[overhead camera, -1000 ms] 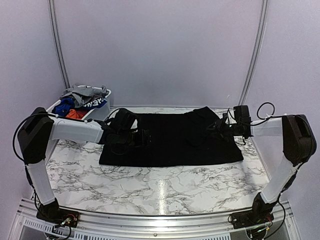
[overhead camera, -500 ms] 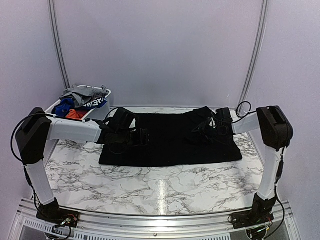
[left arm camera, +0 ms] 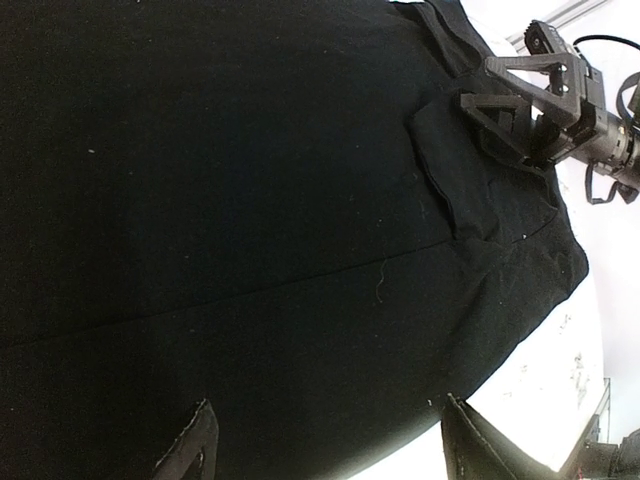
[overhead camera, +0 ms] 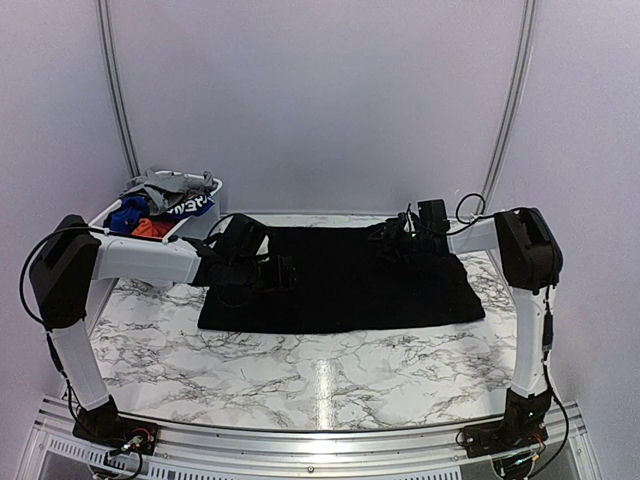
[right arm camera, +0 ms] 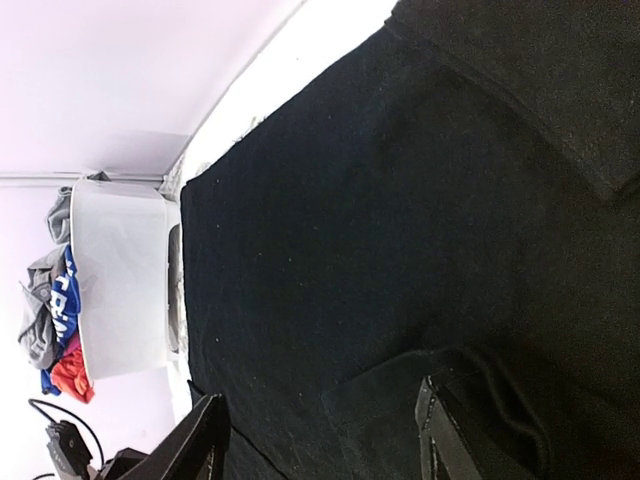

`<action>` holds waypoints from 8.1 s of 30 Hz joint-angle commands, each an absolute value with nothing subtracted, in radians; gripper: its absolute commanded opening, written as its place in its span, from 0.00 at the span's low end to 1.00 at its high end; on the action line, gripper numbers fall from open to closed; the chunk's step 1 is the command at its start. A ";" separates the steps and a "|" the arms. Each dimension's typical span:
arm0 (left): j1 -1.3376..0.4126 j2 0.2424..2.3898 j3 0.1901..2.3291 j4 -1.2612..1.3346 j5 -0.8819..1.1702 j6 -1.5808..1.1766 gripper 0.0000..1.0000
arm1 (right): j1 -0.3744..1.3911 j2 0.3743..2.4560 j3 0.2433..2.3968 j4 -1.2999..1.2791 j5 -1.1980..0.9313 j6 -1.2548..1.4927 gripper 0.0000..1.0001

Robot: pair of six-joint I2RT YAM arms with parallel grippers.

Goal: Fold and stack the mixed laundry pile
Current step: Adjust the flattened T-shirt at the center of the board, then smooth out the 1/3-folded T-shirt at the center of the board, then move the 1/3-folded T-shirt to the center of the board, then adjust the 1/3-folded T-shirt at the center of the board.

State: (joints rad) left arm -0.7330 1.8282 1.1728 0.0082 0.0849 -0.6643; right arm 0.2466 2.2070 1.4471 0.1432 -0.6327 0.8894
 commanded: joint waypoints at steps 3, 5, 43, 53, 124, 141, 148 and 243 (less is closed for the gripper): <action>-0.721 1.781 1.149 -0.030 0.071 -0.640 0.80 | 0.236 2.084 1.467 0.041 -0.636 0.740 0.62; -0.719 1.782 1.149 -0.030 0.074 -0.637 0.81 | 0.236 2.039 1.439 -0.011 -0.644 0.691 0.62; -0.696 1.739 1.102 -0.062 0.017 -0.629 0.84 | 0.011 1.981 1.198 0.325 -0.457 0.861 0.67; -0.686 1.735 1.083 -0.069 0.026 -0.605 0.86 | 0.096 1.868 1.132 0.127 -0.526 0.754 0.63; -0.634 1.754 1.061 -0.283 -0.036 -0.479 0.99 | 0.044 1.728 1.080 -0.052 -0.444 0.606 0.62; -0.634 1.832 0.982 -0.423 -0.042 -0.520 0.96 | 0.012 1.543 0.703 -0.333 -0.279 0.719 0.54; -0.651 1.689 0.776 -0.424 0.021 -0.593 0.92 | -0.025 1.361 0.583 -0.475 -0.224 0.786 0.54; -0.643 1.796 1.328 -0.575 -0.029 -0.491 0.99 | 0.414 2.441 2.142 -0.755 0.268 0.225 0.46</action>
